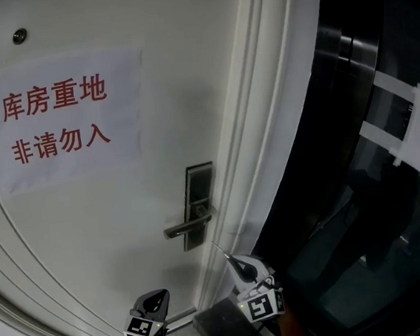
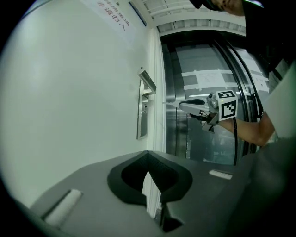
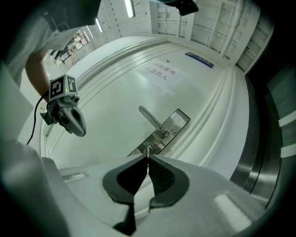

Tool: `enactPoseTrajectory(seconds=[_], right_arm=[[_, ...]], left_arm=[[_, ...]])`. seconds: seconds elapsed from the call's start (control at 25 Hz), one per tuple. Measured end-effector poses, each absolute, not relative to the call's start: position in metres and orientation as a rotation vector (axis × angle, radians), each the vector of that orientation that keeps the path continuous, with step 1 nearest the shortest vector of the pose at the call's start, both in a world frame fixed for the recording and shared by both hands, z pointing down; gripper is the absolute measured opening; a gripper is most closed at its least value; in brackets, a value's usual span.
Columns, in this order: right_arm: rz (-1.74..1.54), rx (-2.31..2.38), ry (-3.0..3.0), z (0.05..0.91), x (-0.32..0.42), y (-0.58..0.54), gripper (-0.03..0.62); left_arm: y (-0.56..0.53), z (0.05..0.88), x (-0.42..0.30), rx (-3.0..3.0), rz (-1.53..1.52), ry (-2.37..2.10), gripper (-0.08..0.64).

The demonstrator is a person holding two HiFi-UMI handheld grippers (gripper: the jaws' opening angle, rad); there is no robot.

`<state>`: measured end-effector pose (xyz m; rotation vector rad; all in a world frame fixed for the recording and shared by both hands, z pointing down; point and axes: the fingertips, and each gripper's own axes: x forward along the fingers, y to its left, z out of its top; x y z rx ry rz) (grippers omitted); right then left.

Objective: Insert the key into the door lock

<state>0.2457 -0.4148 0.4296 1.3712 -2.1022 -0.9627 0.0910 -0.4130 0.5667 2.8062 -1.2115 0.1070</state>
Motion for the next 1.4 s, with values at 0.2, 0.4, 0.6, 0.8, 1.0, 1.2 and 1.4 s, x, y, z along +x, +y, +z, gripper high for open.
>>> enactPoseTrajectory(seconds=[0.2,0.4,0.6,0.8,1.0,1.2,1.4], right_arm=[[-1.110,1.290,-1.940,0.429,0.237,-0.428,0.011],[-1.208,1.227,-1.842,0.432,0.228,-0.440,0.010],[-1.294,1.184,-1.704,0.436,0.225,-0.452,0.011],[-1.324,1.162,-1.661,0.436,0.222,-0.461,0.011],[-1.370,1.133,-1.600,0.436,0.222,-0.469,0.010],[-1.376,1.118,-1.585,0.437,0.222,-0.476,0.011],[-1.370,1.109,-1.581,0.439,0.223,-0.481,0.011]], left_arm=[[-0.412,0.569,0.086,2.789,0.124,-1.241,0.002],[-0.416,0.567,0.079,2.769,0.121,-1.283,0.002],[-0.419,0.568,0.073,2.753,0.124,-1.316,0.002],[-0.423,0.567,0.070,2.744,0.116,-1.338,0.002],[-0.427,0.565,0.070,2.738,0.103,-1.353,0.002],[-0.429,0.564,0.069,2.730,0.091,-1.368,0.002],[-0.430,0.564,0.068,2.720,0.089,-1.380,0.002]])
